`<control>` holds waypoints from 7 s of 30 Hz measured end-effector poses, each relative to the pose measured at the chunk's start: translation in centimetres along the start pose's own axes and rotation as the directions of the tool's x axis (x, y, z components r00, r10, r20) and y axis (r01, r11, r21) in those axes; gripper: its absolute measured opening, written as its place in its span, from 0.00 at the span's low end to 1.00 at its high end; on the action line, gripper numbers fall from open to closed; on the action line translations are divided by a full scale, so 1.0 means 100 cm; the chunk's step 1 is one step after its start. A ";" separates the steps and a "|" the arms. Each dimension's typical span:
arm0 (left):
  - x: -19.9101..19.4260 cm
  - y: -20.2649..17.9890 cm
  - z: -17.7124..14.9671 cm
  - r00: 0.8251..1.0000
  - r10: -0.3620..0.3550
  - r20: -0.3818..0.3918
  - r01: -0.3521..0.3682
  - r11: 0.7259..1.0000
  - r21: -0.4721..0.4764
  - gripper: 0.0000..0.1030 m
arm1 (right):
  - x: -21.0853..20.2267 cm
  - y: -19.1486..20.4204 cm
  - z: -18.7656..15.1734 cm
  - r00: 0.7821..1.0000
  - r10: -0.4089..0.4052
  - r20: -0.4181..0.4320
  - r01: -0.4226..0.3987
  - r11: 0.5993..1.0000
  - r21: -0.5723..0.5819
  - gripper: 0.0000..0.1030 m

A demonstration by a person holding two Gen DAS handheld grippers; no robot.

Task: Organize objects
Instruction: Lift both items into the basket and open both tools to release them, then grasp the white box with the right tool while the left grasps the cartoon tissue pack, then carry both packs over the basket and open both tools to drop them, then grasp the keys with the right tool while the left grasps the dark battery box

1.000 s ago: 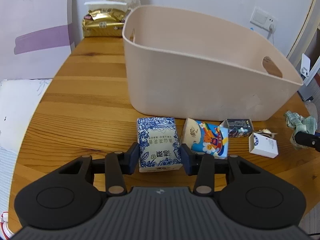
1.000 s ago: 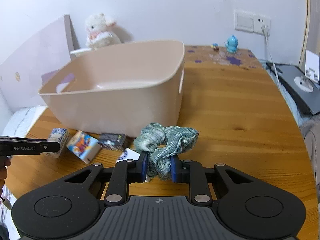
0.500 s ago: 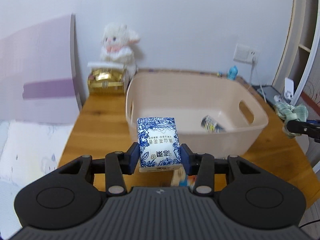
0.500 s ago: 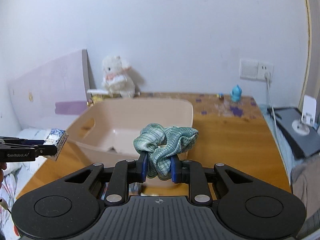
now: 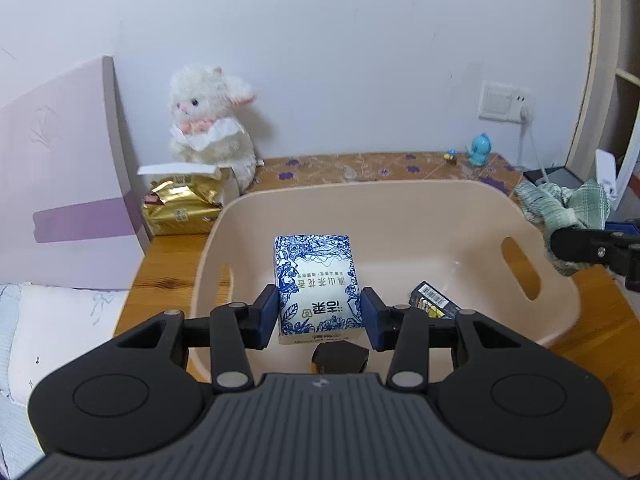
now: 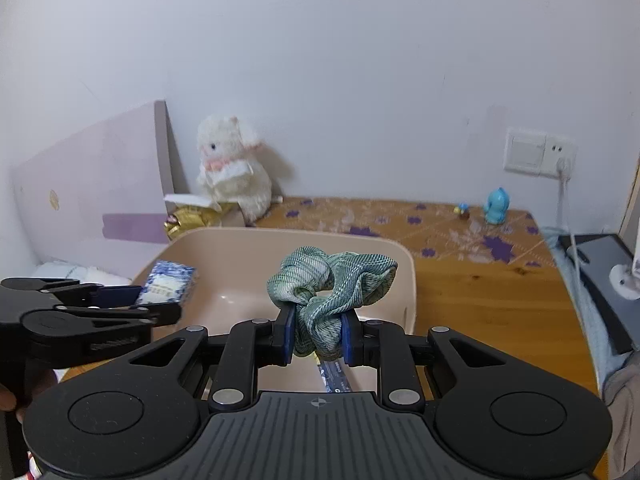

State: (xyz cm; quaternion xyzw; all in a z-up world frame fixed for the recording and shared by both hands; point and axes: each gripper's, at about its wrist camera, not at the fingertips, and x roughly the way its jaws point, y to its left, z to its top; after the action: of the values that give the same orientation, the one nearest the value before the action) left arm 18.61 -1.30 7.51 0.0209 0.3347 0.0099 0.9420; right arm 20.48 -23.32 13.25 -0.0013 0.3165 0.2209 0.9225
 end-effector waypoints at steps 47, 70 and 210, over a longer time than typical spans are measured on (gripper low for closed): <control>-0.042 0.001 -0.082 0.999 0.017 -0.043 -0.014 0.998 0.062 0.93 | -0.036 0.004 -0.096 0.990 -0.104 -0.094 0.106 0.994 0.021 1.00; 0.035 0.001 -0.111 0.966 -0.136 -0.222 0.127 0.990 -0.054 0.93 | 0.045 0.025 -0.148 0.955 -0.170 -0.242 0.185 0.982 0.041 1.00; 0.034 -0.063 -0.123 0.979 -0.113 -0.167 0.113 0.994 -0.007 0.89 | 0.028 -0.034 -0.146 0.957 -0.111 -0.268 0.081 0.989 -0.122 0.94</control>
State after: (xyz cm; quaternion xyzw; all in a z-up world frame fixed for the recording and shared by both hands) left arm 13.53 -7.10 -4.41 0.0019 0.4134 -0.0424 0.9096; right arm 15.34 -27.35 -0.59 -0.0979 0.4279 0.1906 0.8780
